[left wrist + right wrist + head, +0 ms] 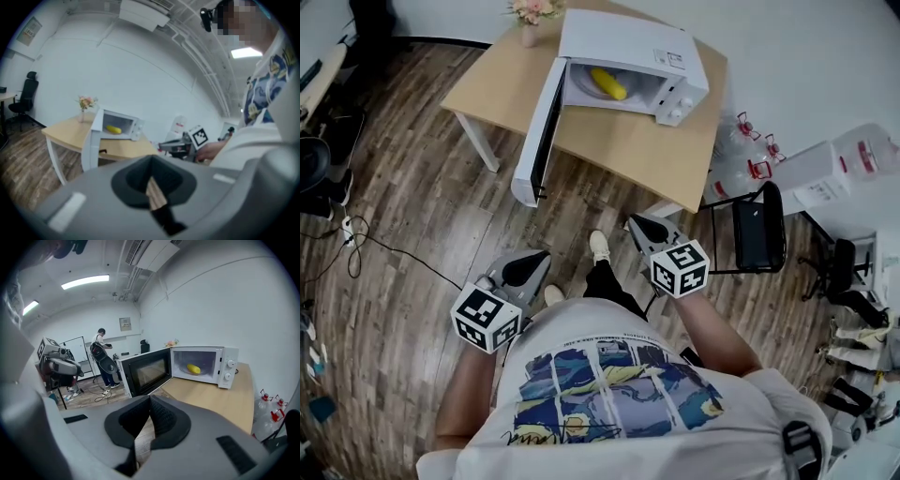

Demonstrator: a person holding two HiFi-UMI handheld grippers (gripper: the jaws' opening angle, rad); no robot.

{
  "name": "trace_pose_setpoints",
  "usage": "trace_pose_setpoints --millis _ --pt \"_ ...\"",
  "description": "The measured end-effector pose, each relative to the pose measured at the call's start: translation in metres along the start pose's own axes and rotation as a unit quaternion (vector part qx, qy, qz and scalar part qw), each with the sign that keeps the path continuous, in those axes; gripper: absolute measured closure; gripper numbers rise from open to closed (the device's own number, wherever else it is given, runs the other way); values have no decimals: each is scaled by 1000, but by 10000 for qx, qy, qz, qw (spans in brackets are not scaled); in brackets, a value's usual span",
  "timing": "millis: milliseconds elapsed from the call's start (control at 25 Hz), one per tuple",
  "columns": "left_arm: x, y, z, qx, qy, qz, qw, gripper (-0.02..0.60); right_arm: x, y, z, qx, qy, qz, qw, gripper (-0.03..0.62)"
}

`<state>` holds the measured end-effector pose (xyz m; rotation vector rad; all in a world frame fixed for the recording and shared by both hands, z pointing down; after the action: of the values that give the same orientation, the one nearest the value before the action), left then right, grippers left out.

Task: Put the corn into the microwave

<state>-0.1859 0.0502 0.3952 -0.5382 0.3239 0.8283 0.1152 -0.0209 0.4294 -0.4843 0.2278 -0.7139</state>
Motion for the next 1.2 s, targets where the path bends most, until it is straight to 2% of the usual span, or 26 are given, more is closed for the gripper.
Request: trace_pose_setpoints --millis 480,680,1200 --pt "-2 19 -1 361 168 -183 9990 572 -18 -9 -40 245 489 -520 9972 585" --pt "-5 29 6 395 266 -343 9983 572 -24 -14 -47 276 576 -681 9956 585" --pt "-5 32 8 298 219 -291 9989 572 -36 -10 -46 312 632 -734 9948 585"
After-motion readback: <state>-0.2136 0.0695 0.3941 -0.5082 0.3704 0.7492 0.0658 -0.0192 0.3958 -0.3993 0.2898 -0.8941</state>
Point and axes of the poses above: the fingertips, and each gripper's own axes: y backward along the fingers, x to its right, z out of its underside, the point moved 10 cm from there along y, backward along the fingers, and after that the axes turned 10 degrees about y, right-handed, at the moved point
